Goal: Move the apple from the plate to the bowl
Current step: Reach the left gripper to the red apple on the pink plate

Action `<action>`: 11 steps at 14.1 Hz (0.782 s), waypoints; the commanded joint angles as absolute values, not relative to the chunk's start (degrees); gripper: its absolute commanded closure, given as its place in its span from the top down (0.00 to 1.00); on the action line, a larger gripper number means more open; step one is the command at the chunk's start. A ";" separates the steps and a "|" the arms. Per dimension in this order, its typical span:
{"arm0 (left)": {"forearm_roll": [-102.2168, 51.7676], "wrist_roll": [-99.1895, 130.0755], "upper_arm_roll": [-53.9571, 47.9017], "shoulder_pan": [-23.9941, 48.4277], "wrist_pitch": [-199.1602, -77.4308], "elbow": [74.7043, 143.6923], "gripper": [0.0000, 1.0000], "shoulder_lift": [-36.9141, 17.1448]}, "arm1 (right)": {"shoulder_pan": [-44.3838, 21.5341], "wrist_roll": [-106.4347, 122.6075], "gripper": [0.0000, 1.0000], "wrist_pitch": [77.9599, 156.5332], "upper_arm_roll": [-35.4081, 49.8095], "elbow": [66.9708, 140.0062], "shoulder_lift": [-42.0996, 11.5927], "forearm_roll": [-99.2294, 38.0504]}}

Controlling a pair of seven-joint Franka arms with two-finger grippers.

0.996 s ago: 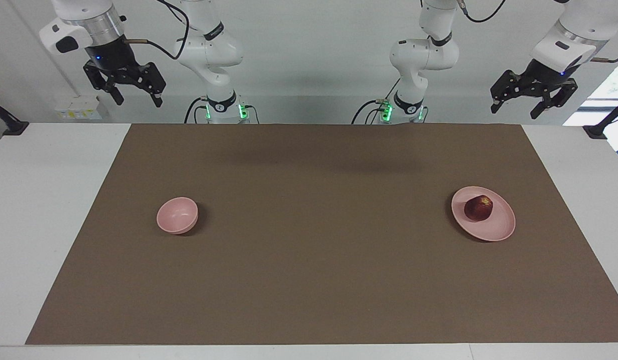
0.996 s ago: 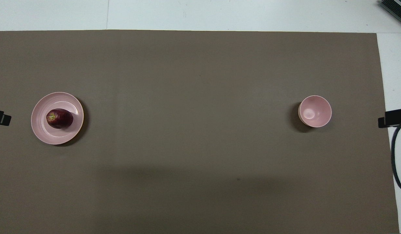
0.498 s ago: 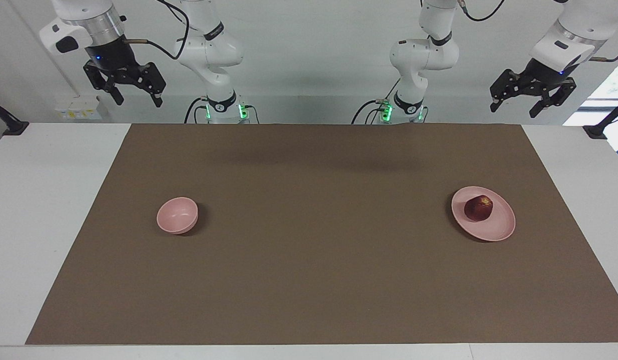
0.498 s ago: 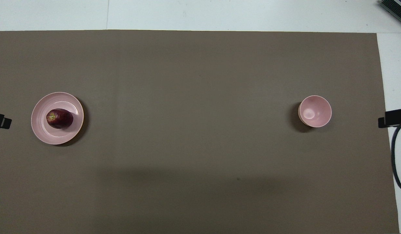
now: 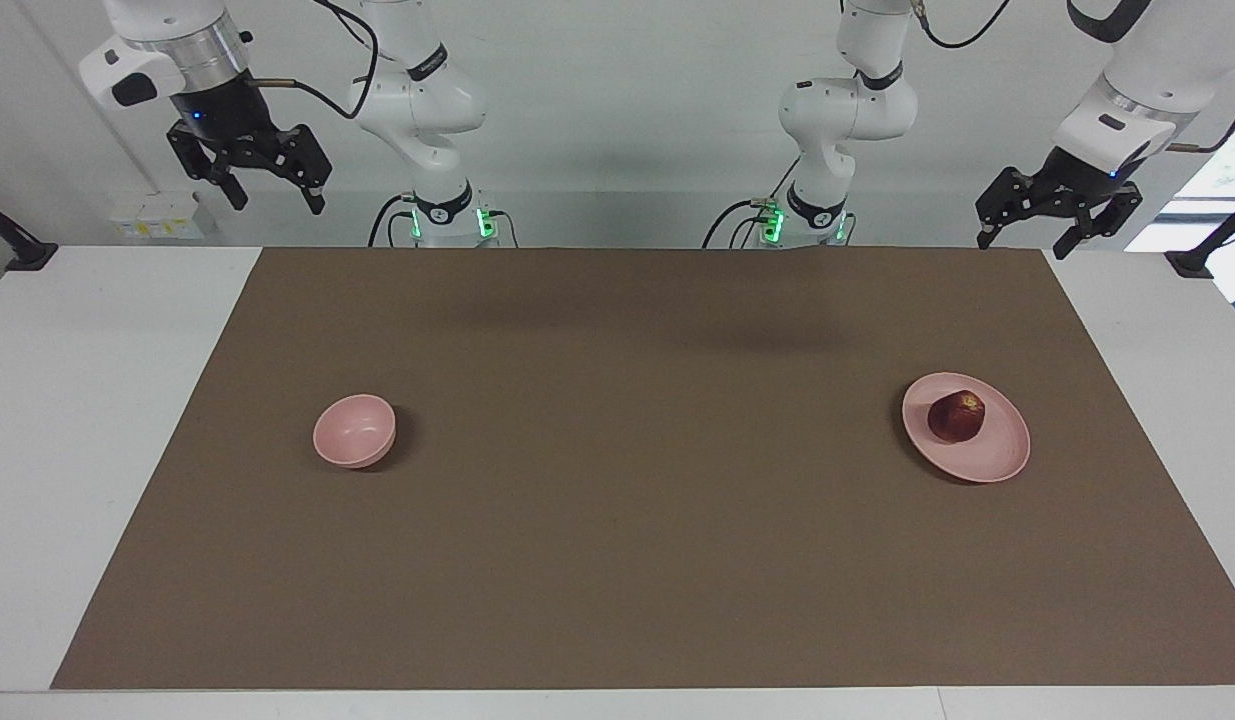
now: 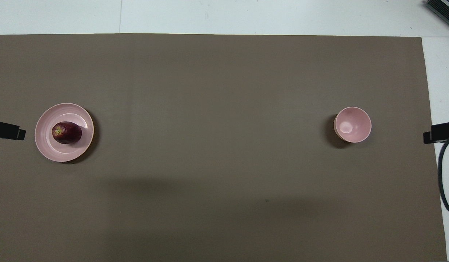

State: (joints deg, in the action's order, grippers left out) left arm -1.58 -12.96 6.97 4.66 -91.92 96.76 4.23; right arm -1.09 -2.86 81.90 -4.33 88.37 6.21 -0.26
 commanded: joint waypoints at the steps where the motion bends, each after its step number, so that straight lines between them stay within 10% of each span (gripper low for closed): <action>1: -2.29 -13.45 6.77 3.78 -102.09 106.41 1.00 6.15 | -0.62 -1.49 1.00 81.39 -4.04 88.51 6.68 0.09; 11: -2.37 -13.54 6.77 0.88 -123.55 118.83 1.00 -2.71 | -2.64 -1.76 1.00 81.65 -6.24 88.59 6.68 1.05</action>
State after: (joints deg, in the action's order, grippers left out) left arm -1.58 -12.99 7.15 1.55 -119.94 118.55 0.52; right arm -2.57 -2.86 81.90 -5.69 88.37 6.21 -0.25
